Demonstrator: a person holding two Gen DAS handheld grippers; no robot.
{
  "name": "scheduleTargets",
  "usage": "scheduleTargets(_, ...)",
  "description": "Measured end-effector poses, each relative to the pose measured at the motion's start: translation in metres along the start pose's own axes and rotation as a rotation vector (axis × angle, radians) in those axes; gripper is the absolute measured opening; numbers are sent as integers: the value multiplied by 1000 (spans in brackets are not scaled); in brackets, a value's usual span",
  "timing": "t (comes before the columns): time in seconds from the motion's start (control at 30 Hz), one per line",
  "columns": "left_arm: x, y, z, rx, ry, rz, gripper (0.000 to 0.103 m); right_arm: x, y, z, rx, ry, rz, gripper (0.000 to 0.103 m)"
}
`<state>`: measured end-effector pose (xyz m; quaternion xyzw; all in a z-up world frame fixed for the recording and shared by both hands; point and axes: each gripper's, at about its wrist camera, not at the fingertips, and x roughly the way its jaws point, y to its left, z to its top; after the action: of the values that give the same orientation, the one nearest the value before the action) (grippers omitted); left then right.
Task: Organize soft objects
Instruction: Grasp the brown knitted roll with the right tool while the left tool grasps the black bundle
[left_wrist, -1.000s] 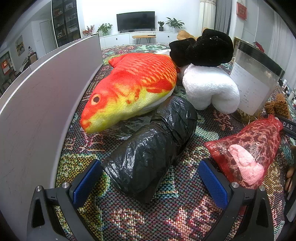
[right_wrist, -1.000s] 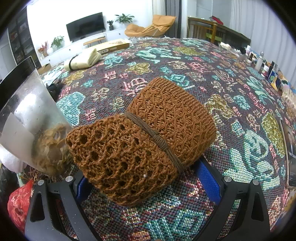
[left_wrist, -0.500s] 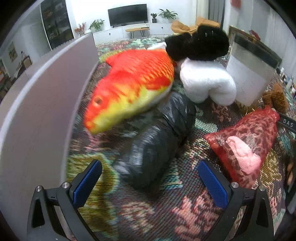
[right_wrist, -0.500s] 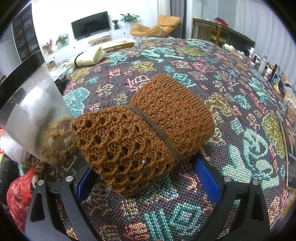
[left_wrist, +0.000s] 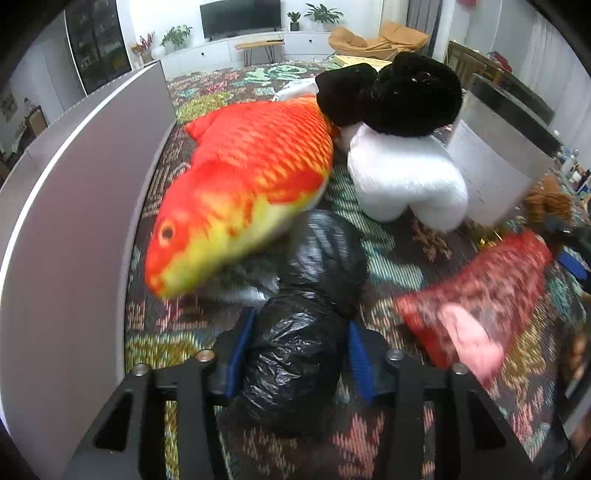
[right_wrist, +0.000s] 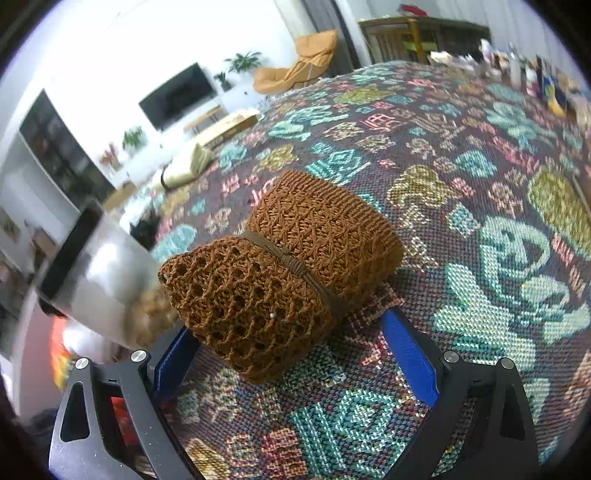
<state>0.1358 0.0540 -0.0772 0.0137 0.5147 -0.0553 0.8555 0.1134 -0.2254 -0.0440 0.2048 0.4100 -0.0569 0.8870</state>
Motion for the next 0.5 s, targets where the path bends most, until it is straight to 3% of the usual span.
scheduleTargets(0.1,-11,10,-15,-50,5,-73,38,5,16,4,-125,40,-23,95)
scheduleTargets(0.17,-18,17,-24,-93,0,-117,38,0,12,13,-144,29,0,95)
scheduleTargets(0.33,-25,17,-40,-154,-23,-196,38,10,7,32,-189,137,35,96)
scheduleTargets(0.4,-31,16,-42,-173,-36,-219,38,12,12,35,-233,153,27,86)
scheduleTargets(0.5,-54,20,-48,-213,-55,-284,38,4,10,40,-200,125,60,77)
